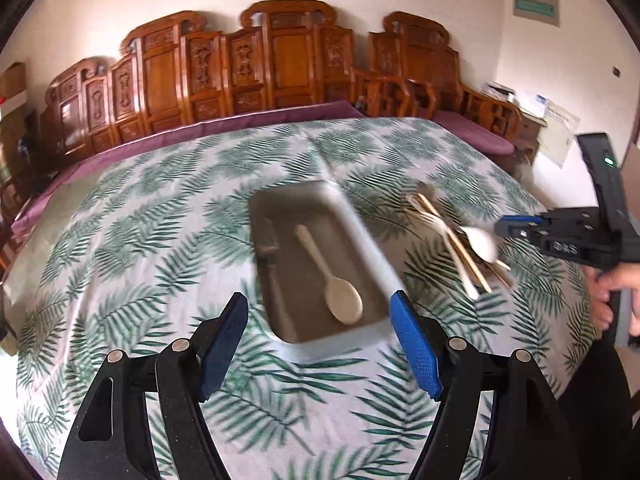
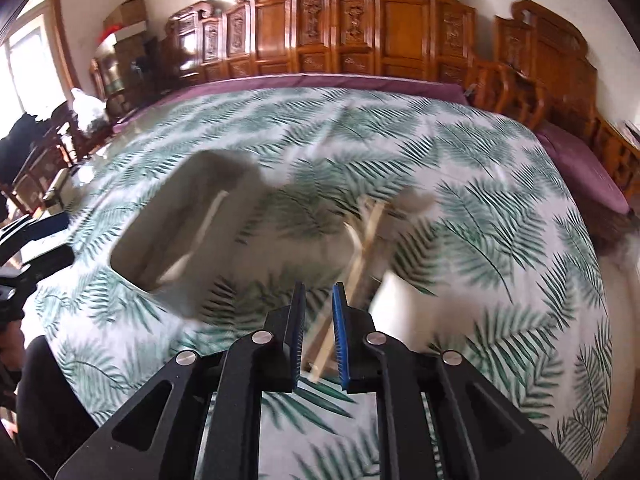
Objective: Organize utensils
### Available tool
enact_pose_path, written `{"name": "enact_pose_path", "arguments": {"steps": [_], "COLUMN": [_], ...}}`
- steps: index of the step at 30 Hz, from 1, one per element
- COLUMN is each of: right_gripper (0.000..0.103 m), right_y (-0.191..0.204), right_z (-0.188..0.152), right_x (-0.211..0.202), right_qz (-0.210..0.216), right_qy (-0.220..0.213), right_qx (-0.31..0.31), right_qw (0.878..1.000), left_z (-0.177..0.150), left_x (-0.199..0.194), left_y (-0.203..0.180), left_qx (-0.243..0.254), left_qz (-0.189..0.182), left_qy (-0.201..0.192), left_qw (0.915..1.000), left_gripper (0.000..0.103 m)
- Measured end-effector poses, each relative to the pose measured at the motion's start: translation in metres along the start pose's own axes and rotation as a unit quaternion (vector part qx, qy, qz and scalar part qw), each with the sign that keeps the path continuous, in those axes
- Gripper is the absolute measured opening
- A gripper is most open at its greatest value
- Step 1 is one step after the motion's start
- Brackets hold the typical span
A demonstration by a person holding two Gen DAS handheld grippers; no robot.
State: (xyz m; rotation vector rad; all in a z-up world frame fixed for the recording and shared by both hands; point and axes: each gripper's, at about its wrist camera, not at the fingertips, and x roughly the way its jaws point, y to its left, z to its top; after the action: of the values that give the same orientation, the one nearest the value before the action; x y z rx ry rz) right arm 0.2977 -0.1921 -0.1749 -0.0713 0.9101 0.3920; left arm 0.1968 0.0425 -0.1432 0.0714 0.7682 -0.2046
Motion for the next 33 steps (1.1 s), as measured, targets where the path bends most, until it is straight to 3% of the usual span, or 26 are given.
{"name": "enact_pose_path", "arguments": {"steps": [9,16,24,33], "right_gripper": [0.015,0.015,0.015,0.013], "right_y": [-0.016,-0.019,-0.018,-0.023], "right_z": [-0.008,0.0,0.013,0.013], "right_x": [0.025,0.043,0.064,0.079], "right_qz": [0.01,0.033,0.047,0.027], "right_qy": [0.024,0.044,0.084,0.12], "right_qx": [0.012,0.033,0.039,0.043], "right_qw": [1.0,0.998,0.995,0.991], "left_z": [-0.004,-0.001,0.007,0.02], "left_x": [0.018,0.023,0.024,0.027], "left_y": [-0.053,-0.073,-0.072,-0.07], "left_qx": [0.01,0.009,-0.002,0.001], "left_qz": [-0.04,-0.044,-0.039,-0.032], "left_qy": [0.019,0.027,0.039,0.04], "left_qw": [0.9989,0.9986,0.9985,0.9987], "left_gripper": [0.07,0.07,0.07,0.07]}}
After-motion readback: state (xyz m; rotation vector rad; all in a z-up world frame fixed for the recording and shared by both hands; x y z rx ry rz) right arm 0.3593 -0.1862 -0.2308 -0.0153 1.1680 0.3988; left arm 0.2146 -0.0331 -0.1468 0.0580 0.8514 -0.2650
